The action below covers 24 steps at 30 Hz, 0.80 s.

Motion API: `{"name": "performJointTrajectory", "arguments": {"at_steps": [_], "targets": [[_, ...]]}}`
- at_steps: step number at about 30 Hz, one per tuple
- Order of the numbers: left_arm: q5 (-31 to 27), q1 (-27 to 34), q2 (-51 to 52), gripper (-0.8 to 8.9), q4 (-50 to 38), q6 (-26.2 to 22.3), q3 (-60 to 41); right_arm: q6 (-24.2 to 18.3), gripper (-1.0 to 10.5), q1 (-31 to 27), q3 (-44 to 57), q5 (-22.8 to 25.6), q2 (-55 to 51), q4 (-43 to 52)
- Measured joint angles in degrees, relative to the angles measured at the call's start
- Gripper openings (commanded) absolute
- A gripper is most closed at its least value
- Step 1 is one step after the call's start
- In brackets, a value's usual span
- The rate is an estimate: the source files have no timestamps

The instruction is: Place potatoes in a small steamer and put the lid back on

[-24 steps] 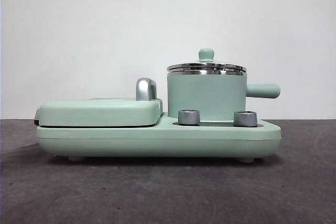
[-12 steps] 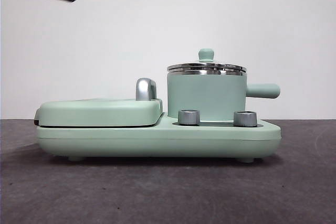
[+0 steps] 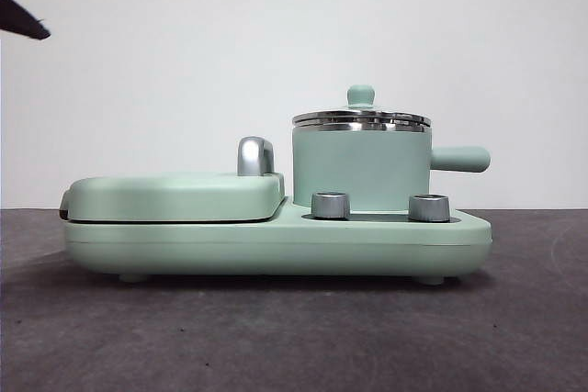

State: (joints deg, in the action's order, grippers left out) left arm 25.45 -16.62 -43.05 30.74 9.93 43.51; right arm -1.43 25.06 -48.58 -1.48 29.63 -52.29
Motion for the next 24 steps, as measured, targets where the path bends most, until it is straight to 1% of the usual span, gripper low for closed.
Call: {"name": "performJointTrajectory", "arguments": {"at_steps": [1,2,3,4,24], "targets": [[0.0,0.0,0.1,2.51,0.7,0.0,0.0,0.0,2.7,0.0,0.0,0.0,0.0,0.0],[0.0,0.0,0.1,0.46,0.9,0.0,0.0,0.0,1.5,0.0,0.0,0.0,0.0,0.0],[0.3,0.0,0.1,0.32,0.8,0.0,0.0,0.3,-0.2,0.0,0.0,0.0,0.0,0.0],[0.5,0.0,0.2,0.01,0.8,0.0,0.0,0.3,0.3,0.0,0.0,0.0,0.0,0.0],[0.8,-0.2,1.2,0.06,1.8,-0.1,0.0,0.4,0.2,0.0,0.0,0.0,-0.3,0.7]]}}
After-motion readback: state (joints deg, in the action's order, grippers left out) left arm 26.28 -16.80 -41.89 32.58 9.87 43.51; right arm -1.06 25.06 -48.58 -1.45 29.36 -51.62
